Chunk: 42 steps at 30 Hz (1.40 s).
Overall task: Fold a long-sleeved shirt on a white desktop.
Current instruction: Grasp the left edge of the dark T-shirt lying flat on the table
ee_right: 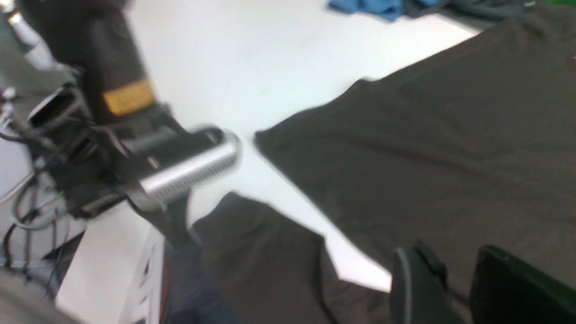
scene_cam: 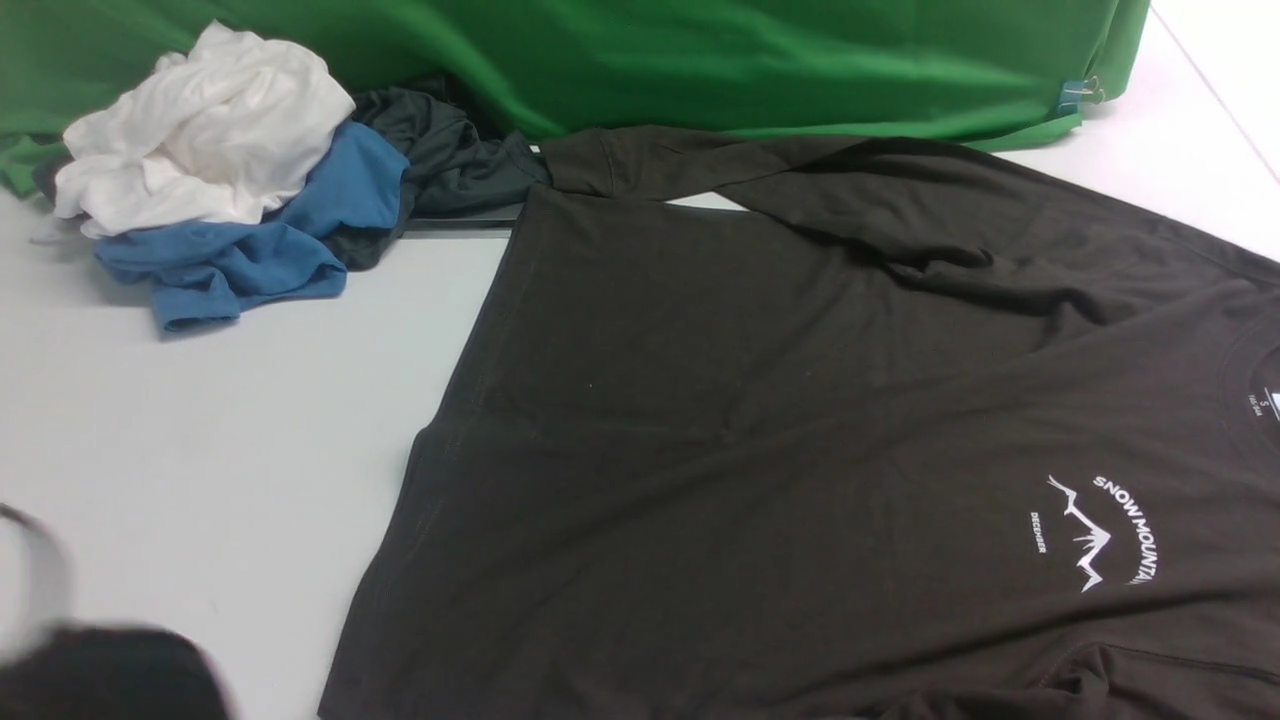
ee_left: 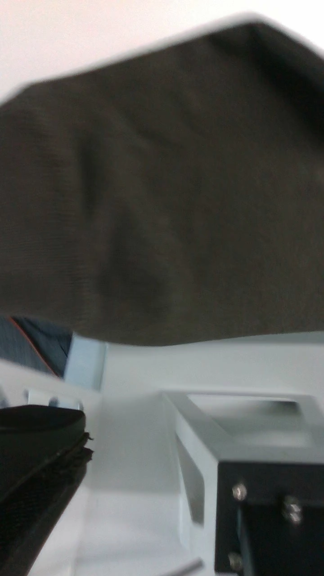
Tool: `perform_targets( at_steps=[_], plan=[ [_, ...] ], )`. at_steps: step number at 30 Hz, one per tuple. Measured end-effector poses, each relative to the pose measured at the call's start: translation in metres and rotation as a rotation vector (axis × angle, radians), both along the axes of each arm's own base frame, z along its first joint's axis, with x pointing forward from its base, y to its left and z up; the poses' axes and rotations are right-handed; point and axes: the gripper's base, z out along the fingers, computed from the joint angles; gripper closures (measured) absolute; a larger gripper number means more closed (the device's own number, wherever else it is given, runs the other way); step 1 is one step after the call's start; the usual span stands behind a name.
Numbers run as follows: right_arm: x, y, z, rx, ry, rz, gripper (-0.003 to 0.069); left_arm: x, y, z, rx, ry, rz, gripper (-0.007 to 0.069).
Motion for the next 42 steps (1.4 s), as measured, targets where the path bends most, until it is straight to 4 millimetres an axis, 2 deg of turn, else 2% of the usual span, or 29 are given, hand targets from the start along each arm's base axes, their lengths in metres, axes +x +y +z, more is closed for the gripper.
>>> perform_targets(
  at_steps=[2, 3, 6, 10, 13, 15, 20, 22, 24, 25, 26, 29, 34, 38, 42],
  plan=[
    [0.000, 0.000, -0.001, -0.005, 0.012, 0.009, 0.0448, -0.005, -0.014, -0.013, 0.027, -0.047, -0.045, 0.0531],
    [0.000, 0.000, -0.002, -0.007, 0.012, 0.010, 0.0448, -0.005, -0.014, -0.013, 0.025, -0.053, -0.047, 0.0525],
    [0.000, 0.000, -0.002, -0.010, 0.014, 0.009, 0.0450, -0.007, -0.023, -0.028, 0.083, -0.082, -0.094, 0.0391],
    [-0.001, 0.000, -0.003, -0.021, 0.023, 0.010, 0.0454, 0.002, -0.025, -0.042, 0.147, -0.104, -0.085, 0.0218],
    [-0.001, 0.000, -0.003, -0.022, 0.023, 0.011, 0.0454, 0.013, -0.024, -0.050, 0.177, -0.116, -0.043, 0.0168],
    [-0.001, 0.000, -0.003, -0.023, 0.023, 0.011, 0.0454, 0.018, -0.024, -0.053, 0.188, -0.115, -0.026, 0.0165],
    [-0.001, 0.000, -0.003, -0.028, 0.018, 0.015, 0.0456, 0.022, -0.024, -0.059, 0.215, -0.121, -0.036, 0.0202],
    [-0.001, 0.000, -0.003, -0.028, 0.018, 0.015, 0.0456, 0.023, -0.024, -0.060, 0.222, -0.137, -0.054, 0.0256],
    [-0.001, 0.000, -0.003, -0.028, 0.018, 0.015, 0.0456, 0.024, -0.024, -0.060, 0.223, -0.143, -0.060, 0.0315],
    [-0.001, 0.000, -0.003, -0.028, 0.018, 0.015, 0.0456, 0.024, -0.024, -0.060, 0.226, -0.147, -0.064, 0.0379],
    [-0.001, 0.000, -0.003, -0.028, 0.018, 0.015, 0.0456, 0.024, -0.024, -0.060, 0.226, -0.147, -0.063, 0.0400],
    [-0.001, 0.000, -0.003, -0.028, 0.018, 0.015, 0.0456, 0.024, -0.024, -0.060, 0.229, -0.147, -0.064, 0.0564],
    [-0.001, 0.000, -0.003, -0.028, 0.018, 0.015, 0.0461, 0.024, -0.024, -0.053, 0.233, -0.137, -0.053, 0.0591],
    [-0.001, -0.001, -0.003, -0.017, 0.037, -0.005, 0.0466, 0.026, -0.027, -0.031, 0.198, -0.153, -0.016, 0.0591],
    [0.003, -0.003, -0.004, -0.007, 0.064, -0.072, 0.0466, 0.033, -0.031, 0.005, 0.096, -0.221, 0.033, 0.0591]
  ],
)
